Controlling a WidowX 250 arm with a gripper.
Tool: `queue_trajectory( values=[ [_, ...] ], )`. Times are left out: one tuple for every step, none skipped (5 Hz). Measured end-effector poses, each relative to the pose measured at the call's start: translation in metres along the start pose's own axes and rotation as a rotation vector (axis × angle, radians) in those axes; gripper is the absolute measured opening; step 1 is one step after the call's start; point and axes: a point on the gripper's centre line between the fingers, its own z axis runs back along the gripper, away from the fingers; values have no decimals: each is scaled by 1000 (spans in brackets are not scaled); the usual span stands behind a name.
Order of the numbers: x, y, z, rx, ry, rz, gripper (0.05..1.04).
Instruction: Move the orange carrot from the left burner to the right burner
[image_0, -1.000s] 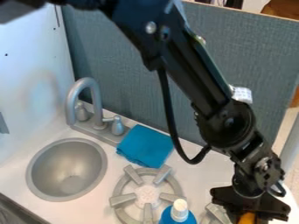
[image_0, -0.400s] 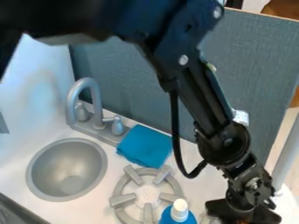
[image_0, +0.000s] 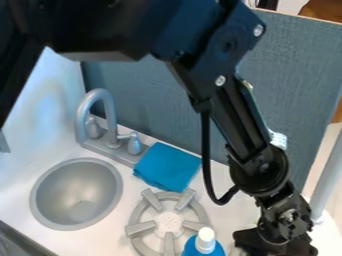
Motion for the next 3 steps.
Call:
queue_trajectory(
  values=[
    [-6,4,-1,8,22,-16,1011],
    [-3,-2,24,-10,38,-69,1007],
    [-2,-5,53,-60,35,-99,1003]
  ],
)
